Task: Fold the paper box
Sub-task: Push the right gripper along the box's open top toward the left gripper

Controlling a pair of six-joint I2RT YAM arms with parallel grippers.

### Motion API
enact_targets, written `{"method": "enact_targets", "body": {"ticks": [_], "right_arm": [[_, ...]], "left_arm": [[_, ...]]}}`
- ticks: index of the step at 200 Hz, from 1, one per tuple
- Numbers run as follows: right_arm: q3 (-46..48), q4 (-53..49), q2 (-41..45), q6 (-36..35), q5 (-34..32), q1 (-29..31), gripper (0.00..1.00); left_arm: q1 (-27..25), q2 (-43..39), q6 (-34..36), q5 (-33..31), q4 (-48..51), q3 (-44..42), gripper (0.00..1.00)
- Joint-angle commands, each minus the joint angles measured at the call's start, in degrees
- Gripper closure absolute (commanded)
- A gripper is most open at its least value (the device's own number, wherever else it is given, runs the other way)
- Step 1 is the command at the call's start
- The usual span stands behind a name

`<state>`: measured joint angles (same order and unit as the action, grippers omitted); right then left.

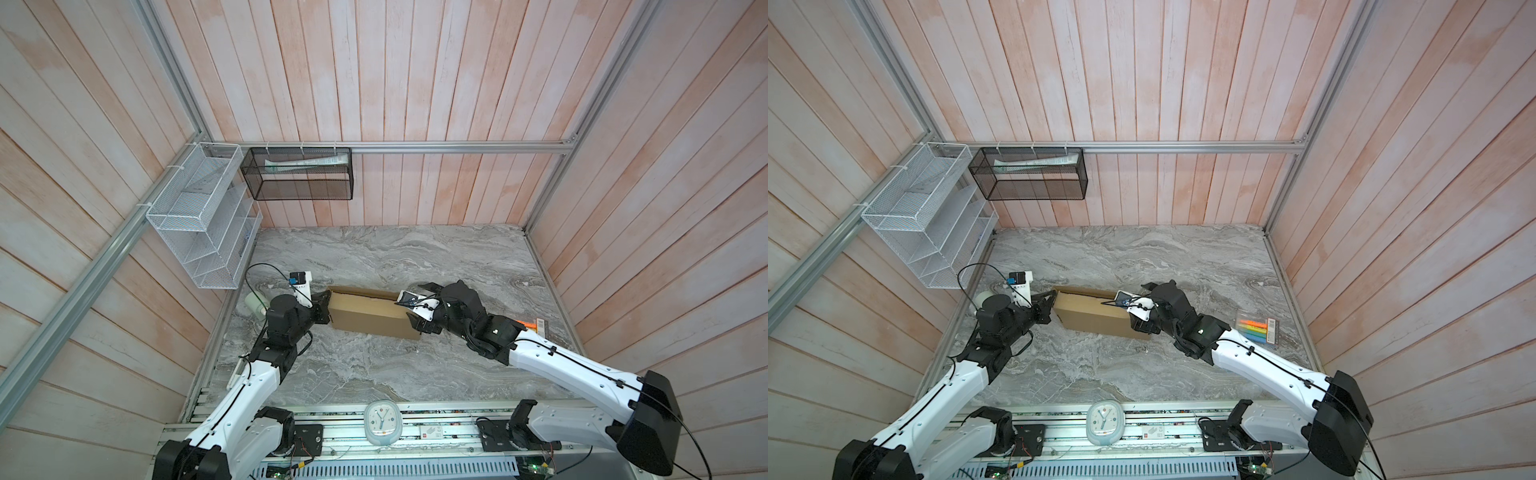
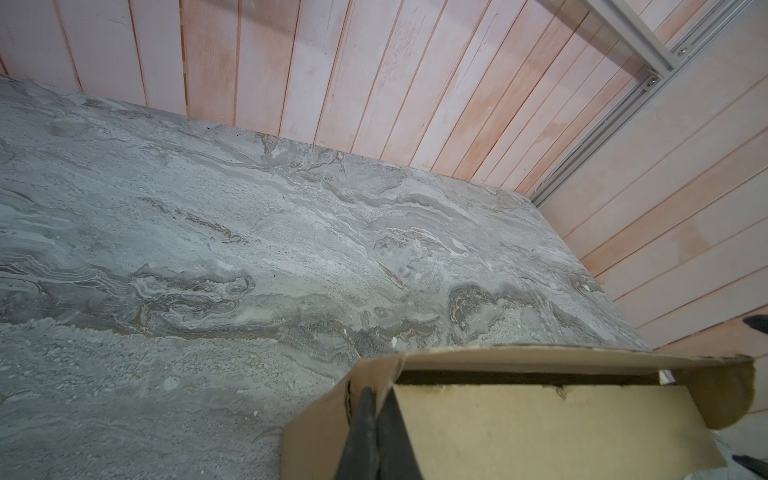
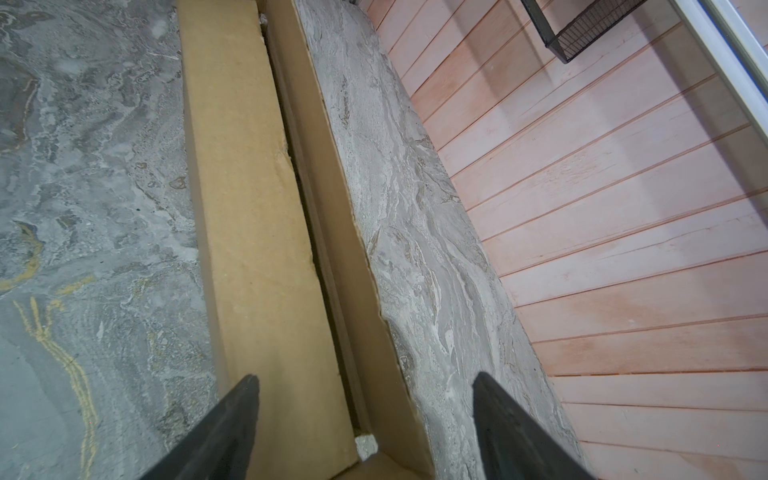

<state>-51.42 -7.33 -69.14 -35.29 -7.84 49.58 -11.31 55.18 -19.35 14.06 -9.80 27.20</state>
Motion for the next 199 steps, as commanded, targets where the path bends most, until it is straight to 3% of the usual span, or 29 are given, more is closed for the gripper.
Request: {"method": "enact_targets", "body": {"ticks": [1,49,199], "right_arm": [[-2.74,-1.76,-1.93,-2.51,-0.42,0.89,0.17],[-6.32,-4.28,-7.25,-4.38,-1.58,1.91,0.15],[-9.07,-3.32,-11.10,-4.00,4.32,2.71,0.14]], "left_arm": [[-0.54,1.17,-0.62,0.10,4.55,-2.06,1.00],[-0.73,1.65,-0.81,0.03,4.09,-2.07,1.00],[-1.08,1.91,-1.04,0.03,3.66,-2.15,1.00]]}}
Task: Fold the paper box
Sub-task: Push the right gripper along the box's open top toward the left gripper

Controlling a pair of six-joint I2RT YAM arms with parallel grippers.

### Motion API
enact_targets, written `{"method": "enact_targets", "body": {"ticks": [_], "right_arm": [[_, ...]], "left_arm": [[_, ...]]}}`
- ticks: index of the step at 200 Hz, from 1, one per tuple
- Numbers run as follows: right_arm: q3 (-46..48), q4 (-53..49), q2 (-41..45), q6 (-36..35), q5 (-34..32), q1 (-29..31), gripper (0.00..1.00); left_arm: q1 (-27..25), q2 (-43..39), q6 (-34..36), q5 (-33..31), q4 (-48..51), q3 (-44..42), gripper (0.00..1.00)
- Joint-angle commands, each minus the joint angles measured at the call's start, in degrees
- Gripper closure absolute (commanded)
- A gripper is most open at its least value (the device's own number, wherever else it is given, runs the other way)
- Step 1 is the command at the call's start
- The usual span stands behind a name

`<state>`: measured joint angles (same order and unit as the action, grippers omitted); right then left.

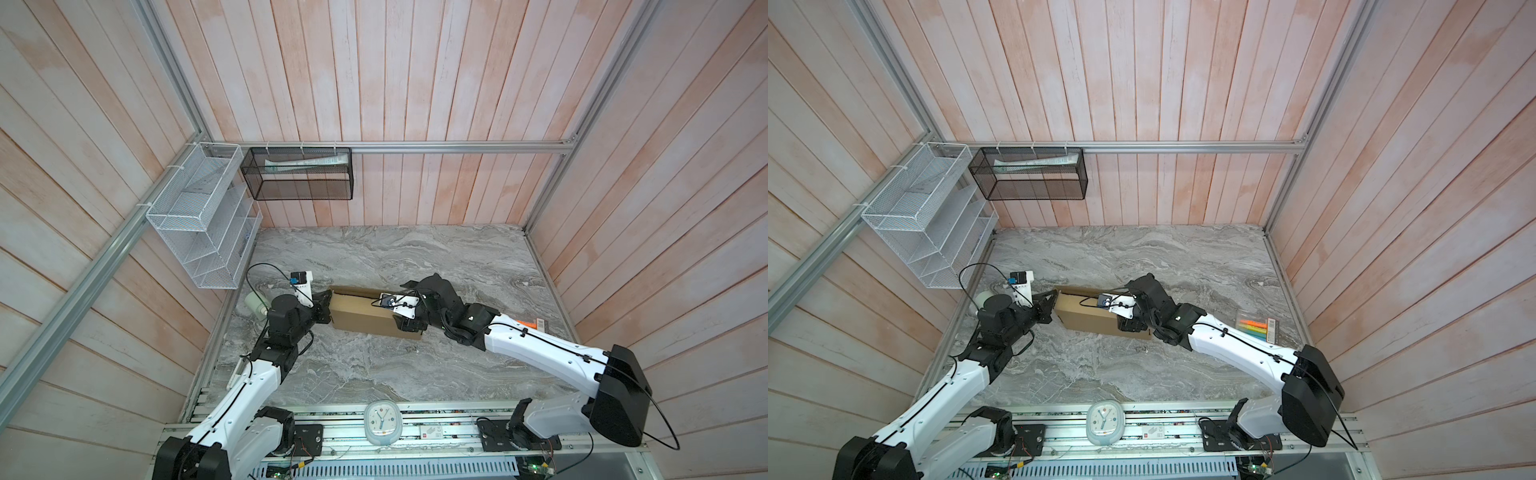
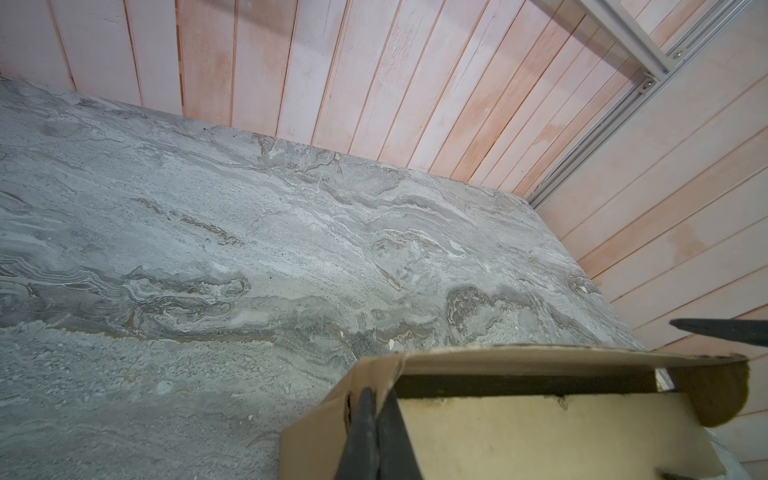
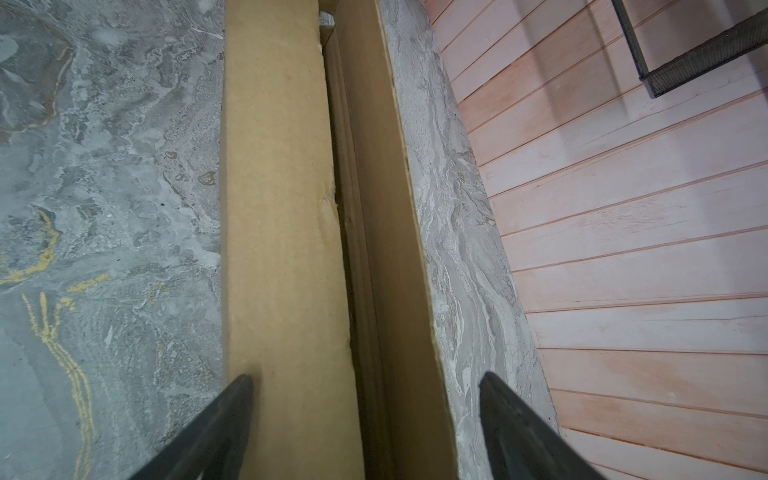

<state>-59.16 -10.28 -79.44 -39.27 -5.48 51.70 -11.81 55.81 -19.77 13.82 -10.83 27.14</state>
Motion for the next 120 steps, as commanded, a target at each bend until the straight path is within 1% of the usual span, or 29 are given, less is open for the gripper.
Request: {"method": "enact_targets", "body": {"ticks": [1,71,120], "right_arm": [[-1.32,-0.36,-0.81,-0.02,1.91,0.59,0.14],[-1.46,0.97,-0.15,0.07,2.33,1.30,0.14],[-1.68,0.80,-1.65,0.24,2.45,1.38,0.13]], "left_arm": [[-0.58,1.25,-0.62,0.25,4.68,-2.09,1.00],[-0.66,1.44,-0.55,0.42,4.68,-1.91,1.00],[-0.67,1.19,-0.39,0.40,5.09,-1.91,1.00]]}}
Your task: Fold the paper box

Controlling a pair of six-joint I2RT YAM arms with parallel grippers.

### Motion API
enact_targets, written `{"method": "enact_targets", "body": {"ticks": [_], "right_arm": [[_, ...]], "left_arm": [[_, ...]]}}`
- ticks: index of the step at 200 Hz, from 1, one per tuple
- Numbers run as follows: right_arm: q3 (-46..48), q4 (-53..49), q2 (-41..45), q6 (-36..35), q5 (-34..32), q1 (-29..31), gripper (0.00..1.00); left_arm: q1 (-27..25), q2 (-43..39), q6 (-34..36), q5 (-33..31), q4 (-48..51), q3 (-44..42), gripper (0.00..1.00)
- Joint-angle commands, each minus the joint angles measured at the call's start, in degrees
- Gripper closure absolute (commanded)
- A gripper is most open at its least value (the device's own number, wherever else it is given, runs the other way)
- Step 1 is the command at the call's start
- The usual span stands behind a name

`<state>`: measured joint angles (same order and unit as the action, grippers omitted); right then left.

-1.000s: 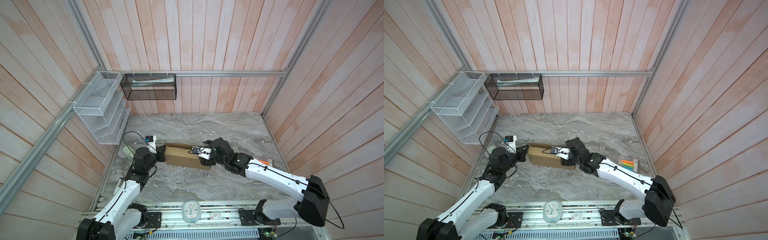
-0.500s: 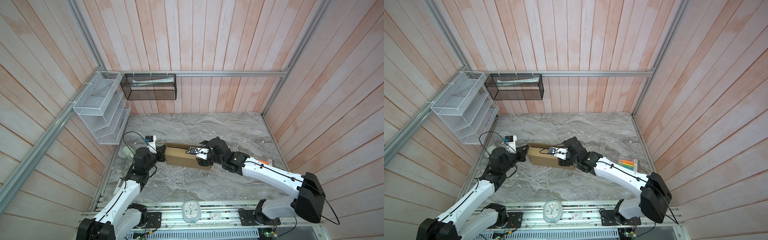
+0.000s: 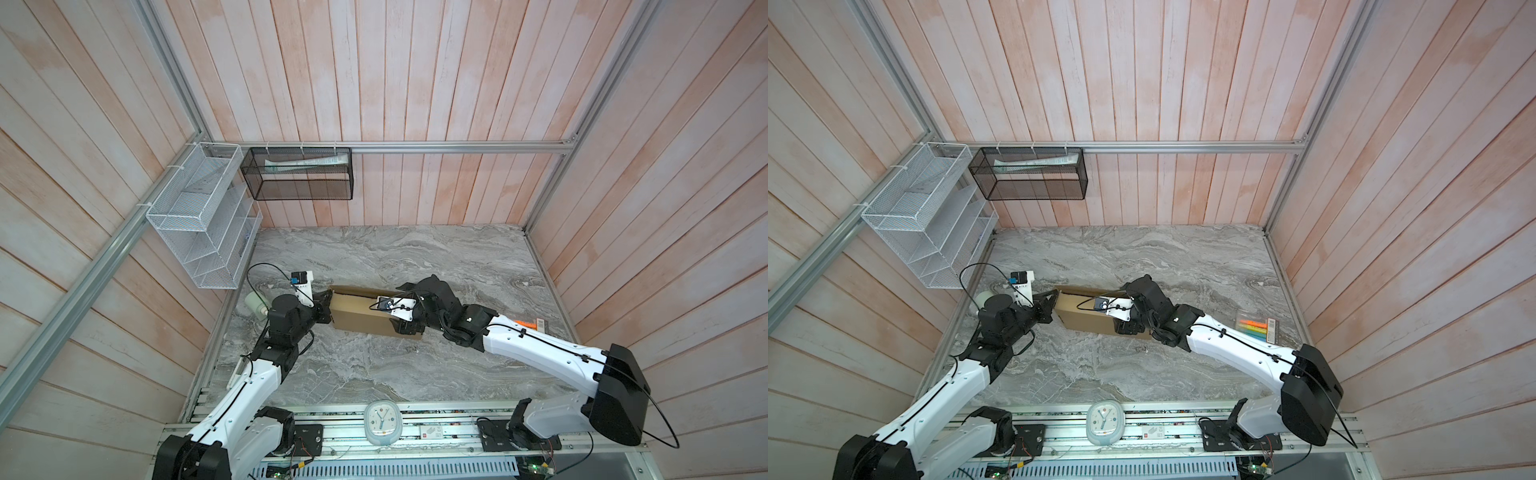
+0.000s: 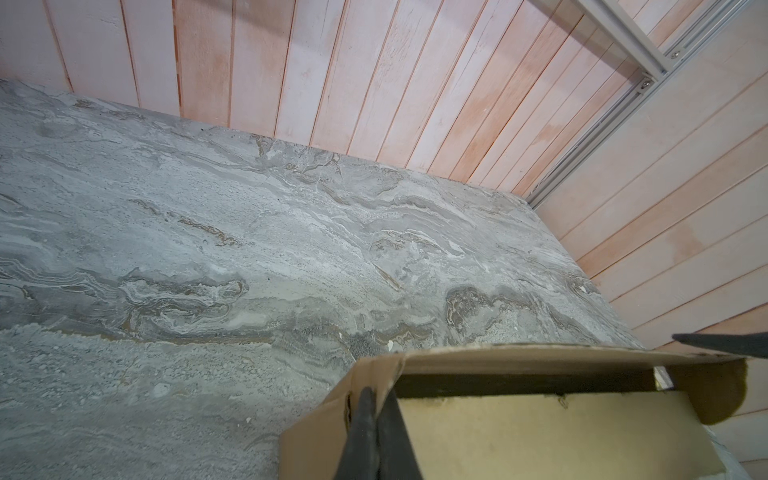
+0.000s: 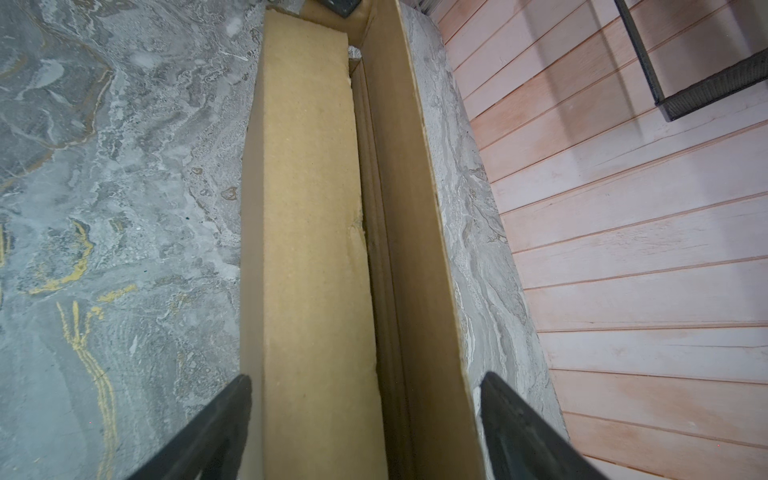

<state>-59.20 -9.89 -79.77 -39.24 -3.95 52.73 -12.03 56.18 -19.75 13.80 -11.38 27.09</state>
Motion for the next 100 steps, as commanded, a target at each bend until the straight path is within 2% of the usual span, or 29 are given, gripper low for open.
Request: {"method": "enact_targets", "body": {"ticks": [1,75,100], "right_arm": [[-1.72,0.40,-1.34,0.18,0.98,0.36,0.13],[-1.47,1.91,-3.15,0.31,0.58,0.36,0.12],[-1.28,2.39,-3.69,0.13,-0.26,0.36,0.15]], "left_arm": [[-0.45,0.79,-0.39,0.43,5.65,-1.87,1.00],[-0.53,0.22,-0.03,0.33,6.28,-1.69,1.00],[-0.51,0.22,-0.02,0.31,6.20,-1.60,1.00]]}}
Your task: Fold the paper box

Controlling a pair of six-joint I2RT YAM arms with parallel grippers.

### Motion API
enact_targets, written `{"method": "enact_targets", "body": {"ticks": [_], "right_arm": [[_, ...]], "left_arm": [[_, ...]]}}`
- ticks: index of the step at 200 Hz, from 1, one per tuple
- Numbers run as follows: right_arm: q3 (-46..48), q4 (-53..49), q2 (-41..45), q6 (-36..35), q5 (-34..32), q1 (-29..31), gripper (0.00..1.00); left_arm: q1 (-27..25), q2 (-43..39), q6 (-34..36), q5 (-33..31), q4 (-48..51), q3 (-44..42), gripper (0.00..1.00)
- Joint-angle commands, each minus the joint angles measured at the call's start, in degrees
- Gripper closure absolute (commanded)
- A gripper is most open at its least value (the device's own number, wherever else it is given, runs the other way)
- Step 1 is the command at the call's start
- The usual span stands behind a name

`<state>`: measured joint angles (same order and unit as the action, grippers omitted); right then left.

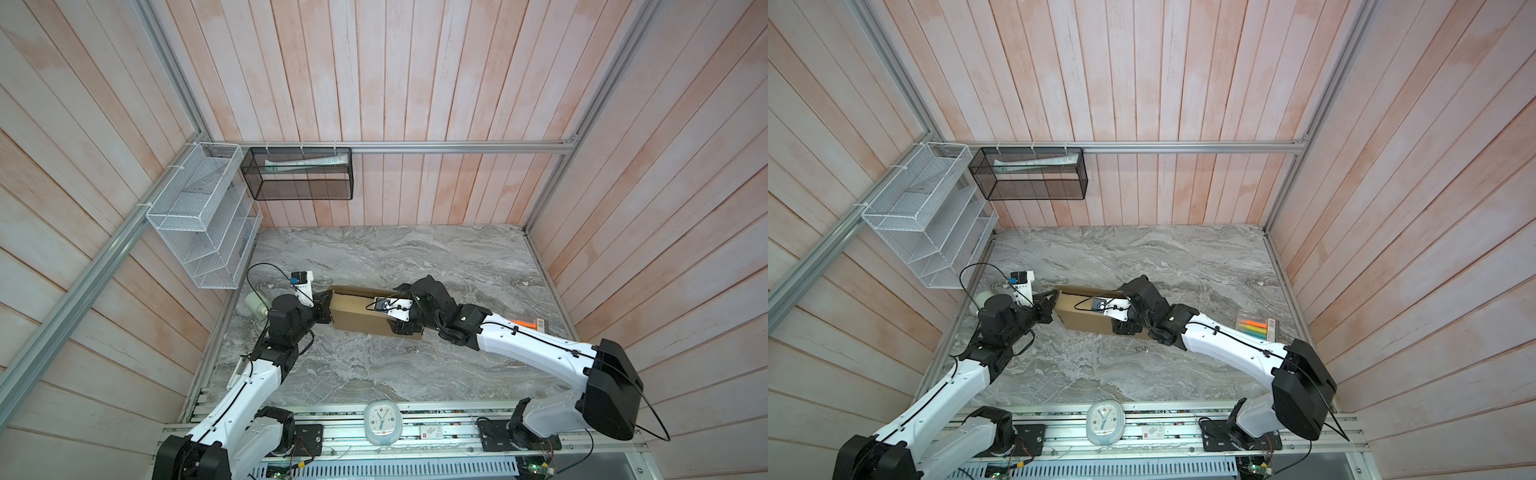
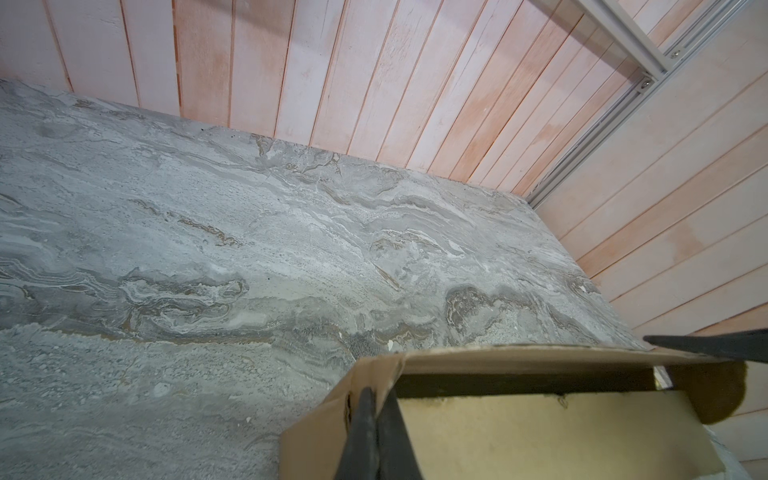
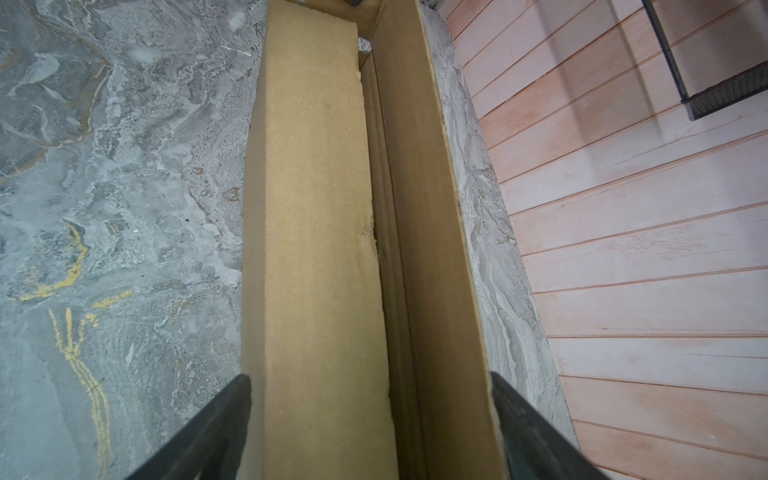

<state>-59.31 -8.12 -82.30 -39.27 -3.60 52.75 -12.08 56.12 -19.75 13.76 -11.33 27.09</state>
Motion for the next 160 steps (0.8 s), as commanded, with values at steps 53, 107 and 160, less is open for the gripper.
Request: {"method": "enact_targets", "body": {"ticks": [53,107,160], "right_arm": [[-0.40,2.81,-1.63,-0.19,-2.57,0.33,0.20],[-0.22,3.49,-2.25,-0.29,-3.17,0.34,0.25],[-0.08,4.16,-2.58,0.07,-2.95,0.33,0.28]], "left_arm": [[-0.44,0.22,-0.11,0.39,5.97,-1.47,1.00],[-0.49,-0.84,-0.57,0.78,6.58,-0.99,0.98],[-0.45,-1.52,-0.58,1.00,7.37,-0.30,0.93]]}}
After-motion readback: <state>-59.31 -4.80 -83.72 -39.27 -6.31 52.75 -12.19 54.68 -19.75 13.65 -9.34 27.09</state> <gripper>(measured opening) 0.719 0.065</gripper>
